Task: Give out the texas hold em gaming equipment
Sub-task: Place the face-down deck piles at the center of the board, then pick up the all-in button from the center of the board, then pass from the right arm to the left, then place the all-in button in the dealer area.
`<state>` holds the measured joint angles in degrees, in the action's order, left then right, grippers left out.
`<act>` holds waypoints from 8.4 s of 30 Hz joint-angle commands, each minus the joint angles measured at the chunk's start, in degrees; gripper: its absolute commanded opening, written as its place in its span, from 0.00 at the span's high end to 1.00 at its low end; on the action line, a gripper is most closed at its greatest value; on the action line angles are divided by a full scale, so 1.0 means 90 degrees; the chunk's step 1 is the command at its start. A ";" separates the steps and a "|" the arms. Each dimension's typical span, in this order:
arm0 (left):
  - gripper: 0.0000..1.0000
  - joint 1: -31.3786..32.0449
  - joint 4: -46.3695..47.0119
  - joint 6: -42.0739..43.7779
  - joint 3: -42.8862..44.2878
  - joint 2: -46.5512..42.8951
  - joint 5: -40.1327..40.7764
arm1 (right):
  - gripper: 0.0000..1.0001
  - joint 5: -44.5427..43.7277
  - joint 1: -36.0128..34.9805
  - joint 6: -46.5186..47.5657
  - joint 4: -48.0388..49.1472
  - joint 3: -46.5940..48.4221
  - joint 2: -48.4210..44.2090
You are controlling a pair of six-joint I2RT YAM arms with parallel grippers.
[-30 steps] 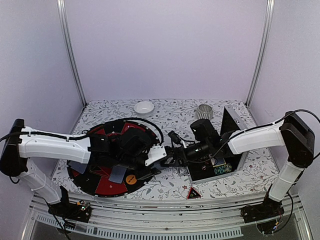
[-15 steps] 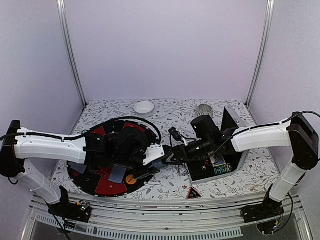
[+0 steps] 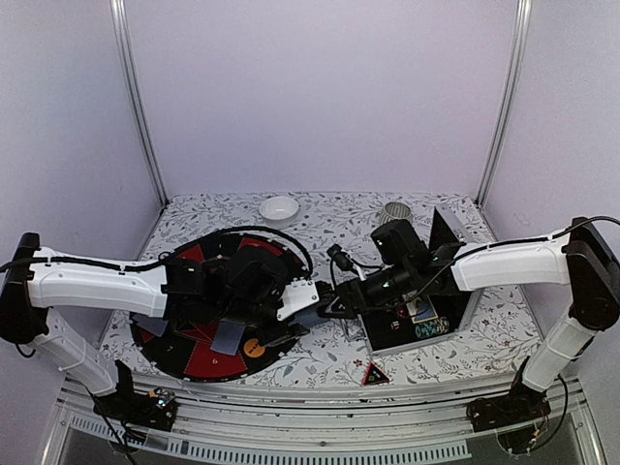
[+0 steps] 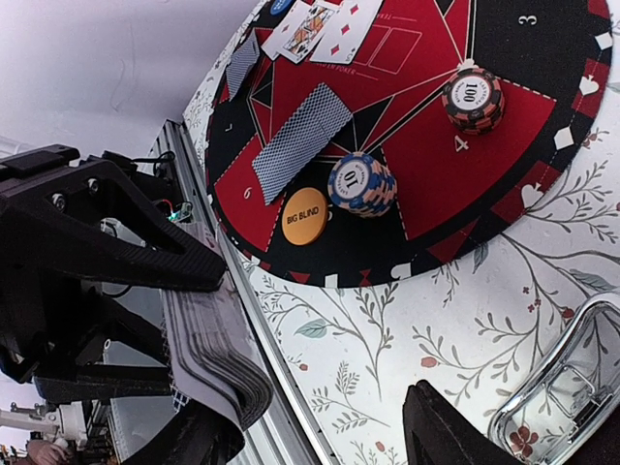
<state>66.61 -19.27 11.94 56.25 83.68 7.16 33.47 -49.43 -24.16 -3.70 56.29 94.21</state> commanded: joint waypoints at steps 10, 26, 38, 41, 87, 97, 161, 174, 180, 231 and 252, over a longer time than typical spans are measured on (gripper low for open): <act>0.48 0.0021 0.0013 -0.0014 0.0089 0.0093 0.0058 | 0.50 0.0582 -0.0038 -0.0038 0.0410 0.0242 0.0171; 0.48 0.0013 -0.0017 -0.0039 -0.0094 0.0062 -0.0007 | 0.93 0.0089 0.0132 0.0181 -0.0236 0.0046 -0.0384; 0.48 0.0019 -0.0052 -0.0080 -0.0115 0.0107 -0.0026 | 0.98 0.0252 0.0170 0.0232 -0.0319 0.0054 -0.0469; 0.48 0.0021 -0.0039 -0.0077 -0.0107 0.0117 -0.0042 | 0.98 0.0350 0.0177 0.0243 -0.0312 0.0062 -0.0430; 0.20 0.0332 0.0188 -0.0205 -0.0095 0.1834 -0.0802 | 0.30 -0.2952 -0.0423 -0.0251 -0.4234 -0.0050 -0.2020; 0.11 0.0331 0.0681 -0.0271 -0.0565 0.0682 -0.0860 | 0.05 -0.3406 -0.1784 -0.1072 -0.4610 -0.0057 -0.1254; 0.05 0.0006 0.1419 -0.0650 -0.1883 -0.2687 -0.0709 | 0.62 -0.3686 -0.2404 -0.0256 -0.4210 0.0711 0.0373; 0.28 0.0157 0.1814 0.1547 -0.1651 -0.2900 -0.2238 | 0.67 -0.1485 -0.2056 0.1657 -0.3550 0.1116 -0.1134; 0.42 0.0968 0.1584 0.3083 -0.0952 -0.2206 -0.1852 | 0.68 -0.0534 -0.2018 0.2170 -0.3501 0.1558 -0.1144; 1.00 0.0672 -0.0629 0.2252 0.0177 -0.1139 -0.0181 | 0.01 -0.1741 -0.1139 0.2053 -0.3044 0.1511 -0.2019; 1.00 -0.3064 0.0902 0.2021 0.3104 0.4313 0.2670 | 0.01 -0.2105 -0.0389 0.1516 -0.2293 0.0247 -0.3135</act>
<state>41.23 -14.76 28.88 78.91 117.12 27.68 14.90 -53.19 -9.69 -26.30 59.35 67.22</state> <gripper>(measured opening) 0.084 0.989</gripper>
